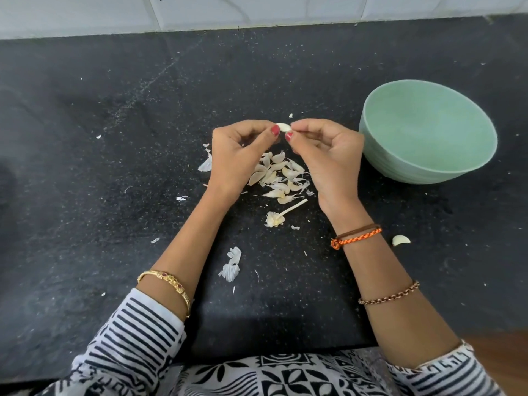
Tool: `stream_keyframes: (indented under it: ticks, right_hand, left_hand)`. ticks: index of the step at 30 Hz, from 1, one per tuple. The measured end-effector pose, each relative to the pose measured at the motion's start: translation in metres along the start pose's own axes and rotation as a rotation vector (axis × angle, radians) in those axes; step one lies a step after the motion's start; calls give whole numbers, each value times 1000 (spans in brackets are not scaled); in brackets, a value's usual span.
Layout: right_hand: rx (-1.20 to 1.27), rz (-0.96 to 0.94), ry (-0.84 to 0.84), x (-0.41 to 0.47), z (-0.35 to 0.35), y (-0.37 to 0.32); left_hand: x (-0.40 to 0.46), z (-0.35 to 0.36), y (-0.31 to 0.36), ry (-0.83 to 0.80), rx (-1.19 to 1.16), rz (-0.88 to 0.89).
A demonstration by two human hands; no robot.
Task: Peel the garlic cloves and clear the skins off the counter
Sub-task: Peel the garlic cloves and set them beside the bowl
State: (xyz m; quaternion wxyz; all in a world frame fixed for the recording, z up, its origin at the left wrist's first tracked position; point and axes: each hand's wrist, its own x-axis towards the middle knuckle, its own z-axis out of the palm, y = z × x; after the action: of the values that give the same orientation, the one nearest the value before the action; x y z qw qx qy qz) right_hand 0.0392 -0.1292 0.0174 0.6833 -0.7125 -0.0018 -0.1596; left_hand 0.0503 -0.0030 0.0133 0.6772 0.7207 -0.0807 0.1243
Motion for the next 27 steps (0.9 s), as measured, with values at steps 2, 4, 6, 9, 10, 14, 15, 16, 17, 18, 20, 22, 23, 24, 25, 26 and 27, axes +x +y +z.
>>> stream_keyframes:
  ticks: [2,4,6,9,10,14,15,16,17,18,20,22,23,24,25,26,27]
  right_hand:
    - [-23,-34,-5,0,0,1]
    - [-58,-78,-21,-1,2,1]
    - [-83,-96,-48,-1,3,1]
    - [-39,-40,-82,0,2,-1]
    - [-9,-10,-94,0,1,-2]
    - [115,154,-151,1,-2,-5]
    - [145,193,-168,1,-1,-5]
    - [170,222,-186,1,-1,-5]
    - [191,237,-204,1,0,-5]
    - [210,241,-217,1,1,-6]
    - [248,249,-231,1,1,-6]
    - [258,258,-255,0,2,-7]
    - [254,257,-266,0,2,-8]
    - [260,260,-272,0,3,-8]
    - [286,272,-270,0,3,-8]
    - [337,296,-262,0,4,-9]
    - [413,330,-247,0,5,-10]
  left_hand:
    - [-1,2,2,18,-20,-40]
    - [-2,3,3,25,-56,-79]
    - [-2,2,3,25,-87,-110]
    - [0,-2,0,7,-161,-151]
    - [1,-3,0,-4,-166,-155]
    - [0,-1,2,-14,-191,-208]
    - [0,1,4,-6,-213,-228]
    - [0,2,4,4,-229,-243]
    - [0,2,5,14,-235,-253]
    - [0,3,6,24,-228,-256]
    - [-1,5,5,47,-190,-242]
    - [0,6,5,74,-154,-224]
    - [0,6,5,85,-139,-218]
    - [0,6,5,93,-130,-214]
    - [0,7,5,98,-127,-213]
    - [-1,8,6,100,-124,-212]
    - [-1,9,6,103,-119,-214]
